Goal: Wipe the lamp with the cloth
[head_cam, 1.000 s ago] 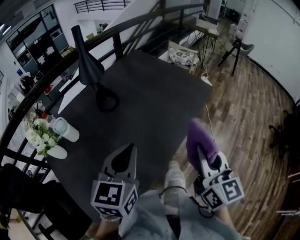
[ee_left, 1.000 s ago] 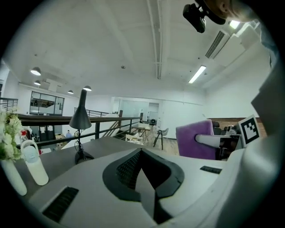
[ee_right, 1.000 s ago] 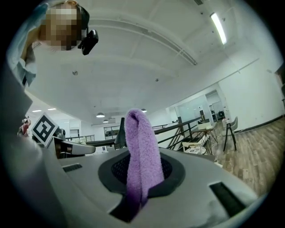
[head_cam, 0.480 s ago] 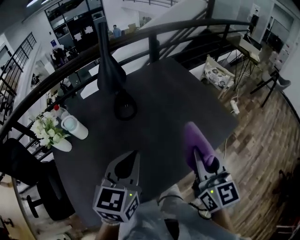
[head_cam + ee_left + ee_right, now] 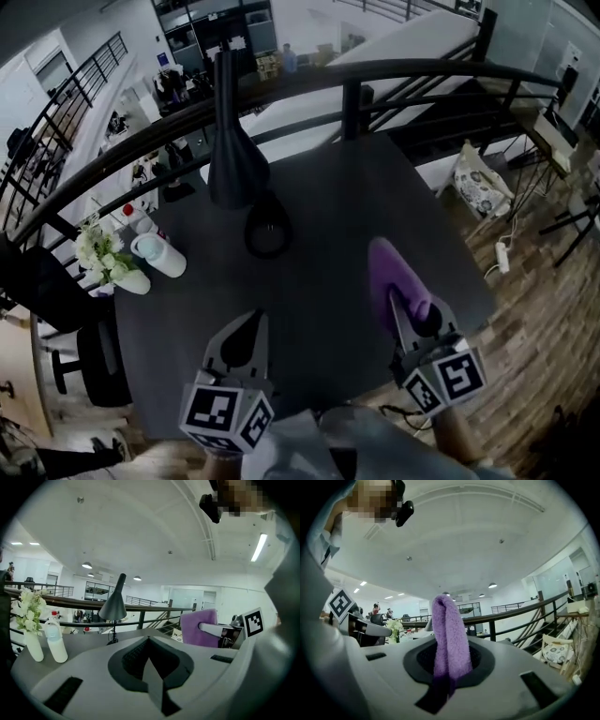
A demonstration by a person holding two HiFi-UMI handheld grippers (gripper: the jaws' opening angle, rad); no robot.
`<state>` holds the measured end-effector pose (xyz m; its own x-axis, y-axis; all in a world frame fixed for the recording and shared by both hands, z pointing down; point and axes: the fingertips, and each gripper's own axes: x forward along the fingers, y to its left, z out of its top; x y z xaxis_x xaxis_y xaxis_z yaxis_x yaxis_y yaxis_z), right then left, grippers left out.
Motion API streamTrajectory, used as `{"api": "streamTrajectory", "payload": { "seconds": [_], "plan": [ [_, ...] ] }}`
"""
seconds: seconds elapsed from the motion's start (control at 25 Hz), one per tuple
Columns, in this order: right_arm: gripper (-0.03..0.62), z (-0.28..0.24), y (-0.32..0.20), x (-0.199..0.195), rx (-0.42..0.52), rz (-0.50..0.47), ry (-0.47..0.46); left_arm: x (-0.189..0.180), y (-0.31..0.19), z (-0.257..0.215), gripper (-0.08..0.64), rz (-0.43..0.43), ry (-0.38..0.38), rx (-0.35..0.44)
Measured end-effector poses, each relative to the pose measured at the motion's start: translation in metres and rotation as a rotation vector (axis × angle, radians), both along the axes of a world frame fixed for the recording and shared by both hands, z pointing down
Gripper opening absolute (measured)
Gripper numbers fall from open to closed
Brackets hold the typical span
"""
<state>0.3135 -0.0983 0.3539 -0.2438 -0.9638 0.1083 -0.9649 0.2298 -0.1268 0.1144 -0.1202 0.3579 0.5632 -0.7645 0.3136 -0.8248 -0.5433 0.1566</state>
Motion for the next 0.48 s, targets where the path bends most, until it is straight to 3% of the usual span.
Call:
{"api": "streamTrajectory", "payload": {
  "seconds": [0.16, 0.48],
  "plan": [
    [0.051, 0.003, -0.033, 0.014, -0.006, -0.078, 0.018, -0.004, -0.002, -0.002, 0.000, -0.087, -0.029, -0.006],
    [0.051, -0.003, -0.114, 0.007, 0.039, -0.101, -0.011, -0.023, -0.018, 0.000, 0.000, -0.148, -0.040, -0.030]
  ]
}}
